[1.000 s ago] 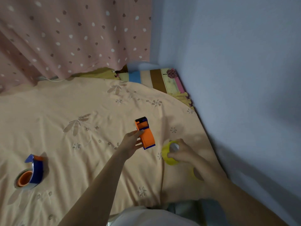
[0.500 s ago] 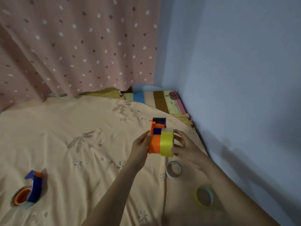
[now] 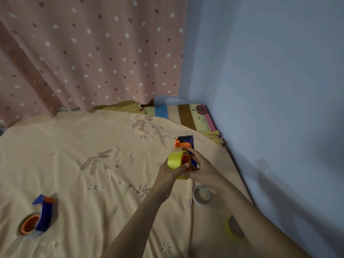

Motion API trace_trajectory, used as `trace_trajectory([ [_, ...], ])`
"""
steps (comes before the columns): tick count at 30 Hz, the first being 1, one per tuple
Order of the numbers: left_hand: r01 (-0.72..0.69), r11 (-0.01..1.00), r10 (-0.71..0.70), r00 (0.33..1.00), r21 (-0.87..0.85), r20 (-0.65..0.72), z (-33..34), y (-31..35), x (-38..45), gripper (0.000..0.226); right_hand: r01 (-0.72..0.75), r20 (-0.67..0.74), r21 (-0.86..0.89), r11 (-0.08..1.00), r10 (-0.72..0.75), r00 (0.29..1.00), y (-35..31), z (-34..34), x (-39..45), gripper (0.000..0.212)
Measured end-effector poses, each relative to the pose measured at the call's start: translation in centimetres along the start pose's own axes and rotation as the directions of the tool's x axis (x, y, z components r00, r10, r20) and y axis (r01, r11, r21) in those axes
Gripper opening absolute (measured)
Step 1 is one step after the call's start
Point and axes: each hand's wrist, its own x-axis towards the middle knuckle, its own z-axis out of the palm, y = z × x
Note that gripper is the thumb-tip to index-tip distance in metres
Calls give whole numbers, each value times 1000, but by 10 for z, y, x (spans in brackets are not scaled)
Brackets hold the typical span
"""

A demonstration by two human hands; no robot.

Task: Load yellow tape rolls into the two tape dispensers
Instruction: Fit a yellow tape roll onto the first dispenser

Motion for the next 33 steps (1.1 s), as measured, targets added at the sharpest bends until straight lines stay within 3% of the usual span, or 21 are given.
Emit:
trace_trajectory([
  [2, 9, 999, -10, 999, -45, -33, -5, -3, 3, 38, -15, 40, -41, 999, 17, 999, -1, -5, 2, 83],
  [3, 23, 997, -27, 998, -80, -50, -8, -4, 5, 35, -15, -6, -67, 998, 15, 1000, -1, -7, 4, 72],
  [5, 60, 986, -72, 995, -155, -72, -13, -4, 7, 31, -33, -278, -121, 992, -2, 960, -4, -10, 7, 42],
  [7, 82, 977, -99, 992, -197, -81, -18, -4, 9, 29, -109, -491, -142, 984, 25, 871, -5, -9, 10, 46],
  [8, 88, 972, -110, 990, -218, -90, -20, -4, 10, 29, -157, -486, -121, 980, 80, 870, -5, -7, 12, 60],
  [10, 96, 961, -128, 986, -260, -108, -22, -1, 11, 32, -244, -347, -65, 968, 207, 915, -5, 5, 16, 74],
  [12, 104, 948, -135, 987, -302, -82, -23, 3, 11, 35, -245, -250, 23, 969, 243, 937, -4, 21, 22, 52],
  [14, 119, 936, -144, 988, -332, -50, -24, 5, 10, 36, -246, -285, 89, 965, 261, 922, -6, 38, 28, 24],
  [16, 125, 931, -148, 988, -343, -44, -28, 6, 10, 39, -294, -363, 68, 953, 298, 883, -7, 52, 35, 14],
  [21, 201, 931, -209, 978, -304, 6, -58, 6, 8, 40, -307, -403, 107, 946, 323, 856, -4, 76, 49, 15],
  [26, 221, 970, -228, 972, -96, -58, -89, 4, 1, 36, -304, -430, 58, 951, 298, 852, 2, 96, 61, 14],
  [33, 199, 975, -213, 963, -99, -165, -122, 9, -32, 34, -303, -346, -9, 953, 282, 895, 0, 135, 58, 3],
])
